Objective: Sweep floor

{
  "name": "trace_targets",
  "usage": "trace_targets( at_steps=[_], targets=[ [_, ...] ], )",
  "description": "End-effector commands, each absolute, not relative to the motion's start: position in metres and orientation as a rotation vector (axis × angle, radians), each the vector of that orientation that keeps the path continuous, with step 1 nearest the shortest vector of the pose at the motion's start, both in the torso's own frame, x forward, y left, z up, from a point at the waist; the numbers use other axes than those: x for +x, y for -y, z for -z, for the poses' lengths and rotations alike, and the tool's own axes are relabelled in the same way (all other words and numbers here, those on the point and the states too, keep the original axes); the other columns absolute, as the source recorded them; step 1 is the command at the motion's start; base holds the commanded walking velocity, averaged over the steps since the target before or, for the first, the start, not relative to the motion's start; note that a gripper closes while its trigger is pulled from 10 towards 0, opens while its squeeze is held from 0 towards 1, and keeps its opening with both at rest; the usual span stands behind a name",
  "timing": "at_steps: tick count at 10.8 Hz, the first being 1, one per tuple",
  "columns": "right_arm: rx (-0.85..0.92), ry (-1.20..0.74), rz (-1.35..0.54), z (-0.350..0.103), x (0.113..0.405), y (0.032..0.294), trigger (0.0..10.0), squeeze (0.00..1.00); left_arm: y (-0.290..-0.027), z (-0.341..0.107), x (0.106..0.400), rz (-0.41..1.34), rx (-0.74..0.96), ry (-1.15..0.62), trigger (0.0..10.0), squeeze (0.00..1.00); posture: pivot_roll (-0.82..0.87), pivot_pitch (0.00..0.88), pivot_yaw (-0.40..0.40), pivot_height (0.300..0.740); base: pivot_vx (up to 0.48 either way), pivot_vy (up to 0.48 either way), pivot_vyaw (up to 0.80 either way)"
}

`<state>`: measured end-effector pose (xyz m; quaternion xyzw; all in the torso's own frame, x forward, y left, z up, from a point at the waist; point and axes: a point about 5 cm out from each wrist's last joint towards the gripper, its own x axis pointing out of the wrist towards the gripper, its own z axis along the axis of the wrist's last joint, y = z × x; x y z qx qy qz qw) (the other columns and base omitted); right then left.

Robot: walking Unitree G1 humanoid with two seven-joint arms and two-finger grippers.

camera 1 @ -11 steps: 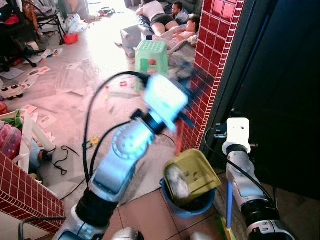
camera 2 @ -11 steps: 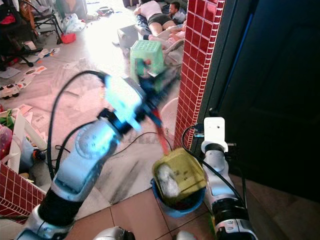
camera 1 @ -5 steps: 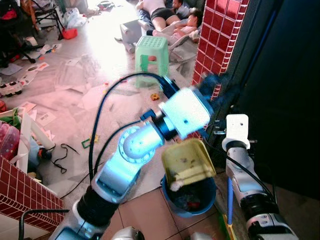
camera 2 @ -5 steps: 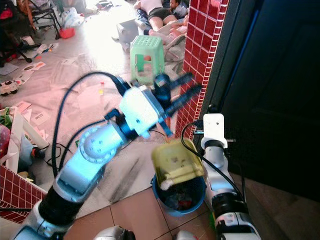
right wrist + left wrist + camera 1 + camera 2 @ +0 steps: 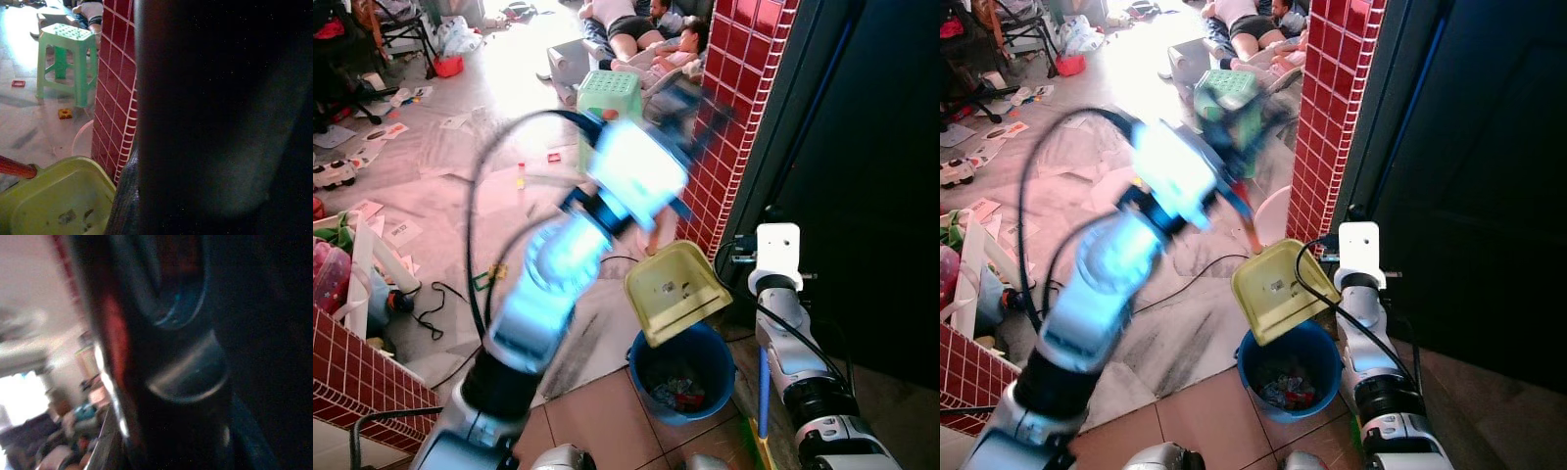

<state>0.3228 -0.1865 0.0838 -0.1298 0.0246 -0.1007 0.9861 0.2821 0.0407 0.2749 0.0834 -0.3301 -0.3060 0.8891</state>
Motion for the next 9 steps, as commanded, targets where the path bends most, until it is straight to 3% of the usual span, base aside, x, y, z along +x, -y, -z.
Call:
trace_targets(
  at_steps=[1,5,6,7,9],
  targets=[
    [-0.289,0.029,0.184,-0.099,0.331,0.182,10.0,0.0,-0.053,-0.31,0.279,0.553,0.168,0.846,10.0,0.0,-0.05,0.0,0.016,0.74,0.0,0.0,0.0],
    [-0.28,0.027,0.165,-0.098,0.333,0.176,10.0,0.0,-0.104,-0.35,0.3,0.279,0.168,0.911,10.0,0.0,-0.04,0.0,0.01,0.74,0.0,0.0,0.0],
    [-0.28,0.025,0.163,-0.097,0.332,0.176,10.0,0.0,-0.122,-0.341,0.307,0.167,0.245,0.84,10.0,0.0,-0.03,0.0,0.008,0.74,0.0,0.0,0.0],
    [-0.274,0.018,0.154,-0.095,0.331,0.175,10.0,0.0,-0.146,-0.302,0.327,0.007,0.311,0.598,10.0,0.0,-0.04,0.0,0.005,0.74,0.0,0.0,0.0],
    [-0.254,0.017,0.145,-0.093,0.328,0.175,10.0,0.0,-0.172,-0.244,0.33,-0.103,0.302,0.394,10.0,0.0,-0.04,0.0,0.003,0.74,0.0,0.0,0.0]
  ],
)
